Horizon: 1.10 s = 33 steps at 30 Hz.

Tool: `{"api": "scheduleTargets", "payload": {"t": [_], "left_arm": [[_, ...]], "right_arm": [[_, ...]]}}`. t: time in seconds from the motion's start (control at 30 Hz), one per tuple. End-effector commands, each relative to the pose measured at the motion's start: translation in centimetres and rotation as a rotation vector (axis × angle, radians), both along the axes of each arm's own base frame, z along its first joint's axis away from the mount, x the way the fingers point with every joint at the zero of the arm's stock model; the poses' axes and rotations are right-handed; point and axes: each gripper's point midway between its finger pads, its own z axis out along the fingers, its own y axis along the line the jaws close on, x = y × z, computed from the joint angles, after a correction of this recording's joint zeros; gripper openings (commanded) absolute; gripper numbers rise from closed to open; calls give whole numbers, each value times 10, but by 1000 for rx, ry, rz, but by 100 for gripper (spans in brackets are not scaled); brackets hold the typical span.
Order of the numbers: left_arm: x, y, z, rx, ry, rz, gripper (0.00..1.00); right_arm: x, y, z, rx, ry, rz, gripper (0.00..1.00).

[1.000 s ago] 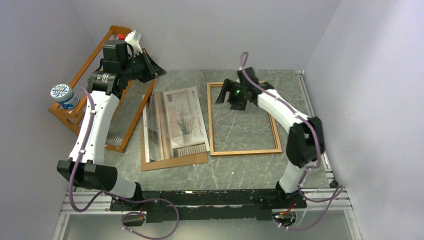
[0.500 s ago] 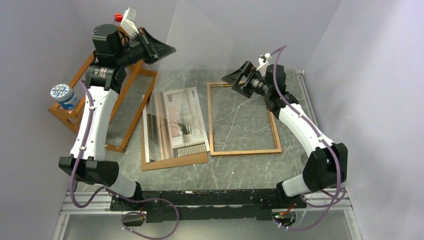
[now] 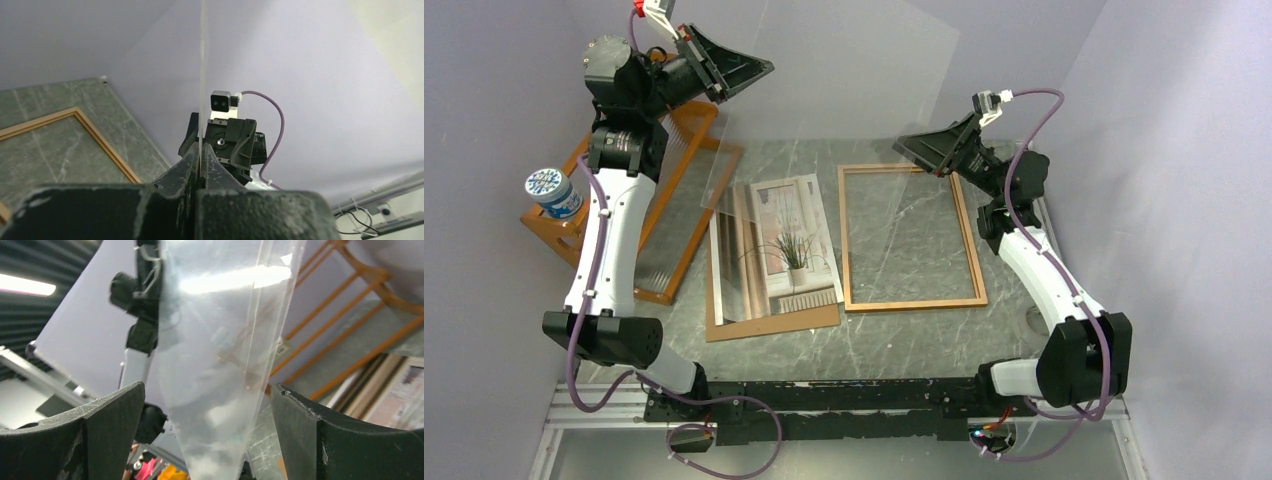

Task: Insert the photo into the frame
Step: Adjust the photo frame item.

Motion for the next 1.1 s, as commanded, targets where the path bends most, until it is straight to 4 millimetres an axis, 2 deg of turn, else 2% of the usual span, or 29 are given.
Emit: {"api": "scheduleTargets", "payload": {"t": [0.0,0.17,0.23,0.3,0.4,0.53,0.87,0.97,1.07], "left_arm": [[-12,-3,19,-57,-42,-61,2],[-12,0,26,-79,-42,-48,3],[-10,2,26,-76,-37,-27,3],[-8,3,24,-88,-19,-13,3],[-2,8,19,-113,11,31,3],[10,17,4,-153,66,118,2],[29,36,-31,-285,156,261,2],[30,34,-35,-283,152,250,3],[30,34,-45,-258,159,254,3]], "right_arm": [[-39,1,29,47,-159,94,99],[-37,-3,24,55,-143,45,98],[-38,-3,26,52,-149,42,94],[-43,-4,30,70,-158,57,85],[-48,-3,36,118,-136,108,65],[-54,-3,43,164,-144,166,51],[-36,11,28,90,-30,143,50],[-24,12,20,81,23,111,40],[-8,13,5,57,103,75,24]]}}
